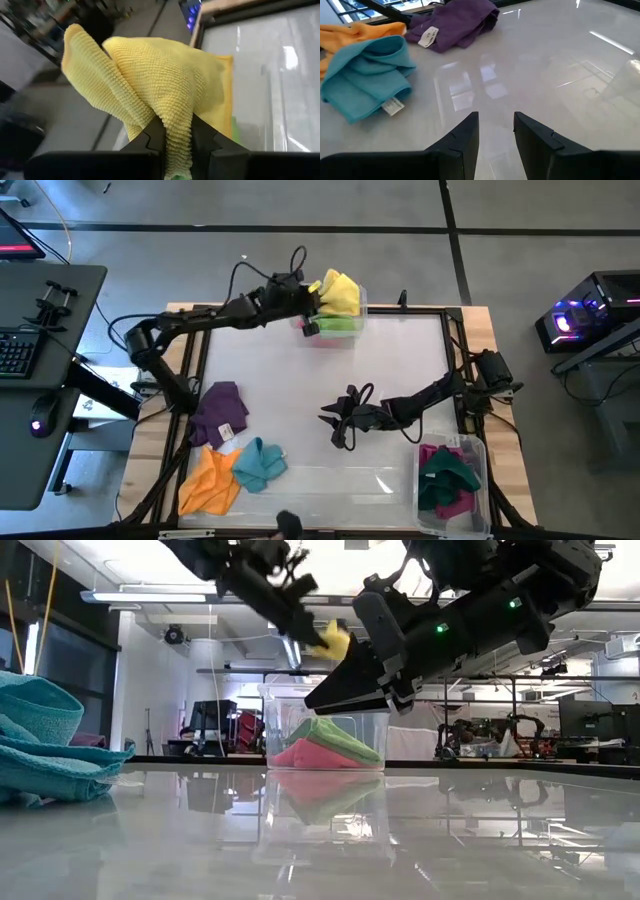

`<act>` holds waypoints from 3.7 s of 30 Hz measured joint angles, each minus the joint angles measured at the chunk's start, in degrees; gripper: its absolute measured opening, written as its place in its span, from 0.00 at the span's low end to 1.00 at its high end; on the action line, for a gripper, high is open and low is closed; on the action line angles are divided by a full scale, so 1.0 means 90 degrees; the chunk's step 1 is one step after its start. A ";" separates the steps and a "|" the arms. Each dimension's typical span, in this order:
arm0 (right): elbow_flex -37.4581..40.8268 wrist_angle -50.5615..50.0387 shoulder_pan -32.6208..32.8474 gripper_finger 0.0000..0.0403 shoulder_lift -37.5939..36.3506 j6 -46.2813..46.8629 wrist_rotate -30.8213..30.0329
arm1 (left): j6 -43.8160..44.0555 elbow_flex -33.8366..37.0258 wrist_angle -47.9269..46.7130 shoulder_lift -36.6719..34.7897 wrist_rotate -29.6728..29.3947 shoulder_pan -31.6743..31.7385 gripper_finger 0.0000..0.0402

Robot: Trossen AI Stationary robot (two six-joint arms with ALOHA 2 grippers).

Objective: Sort towels by color in basket
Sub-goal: Put the yellow microfiber cloth into the top transparent bin, then put the purple microfiber cloth into the bottom transparent bin

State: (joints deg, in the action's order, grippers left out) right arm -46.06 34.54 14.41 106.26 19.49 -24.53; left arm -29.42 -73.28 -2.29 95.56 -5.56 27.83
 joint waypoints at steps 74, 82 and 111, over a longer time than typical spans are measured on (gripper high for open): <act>0.0002 -0.0296 0.0166 0.29 -0.0002 -0.0199 -0.0264 | 0.3592 0.3330 -0.0784 -0.2786 -0.2678 -0.4221 0.26; 0.0000 -0.0240 0.0149 0.29 0.0194 -0.0316 -0.0605 | 0.5951 0.3342 -0.3396 -0.3655 -0.3624 -0.5685 0.26; 0.0002 0.0474 0.0149 0.29 0.0831 -0.0216 -0.0724 | 0.8935 0.3342 -0.4098 -0.2738 -0.2791 -0.8250 0.26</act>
State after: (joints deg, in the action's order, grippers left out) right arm -46.04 38.81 15.75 113.73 17.54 -31.05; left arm 51.00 -43.20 -39.18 70.92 -30.68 -46.42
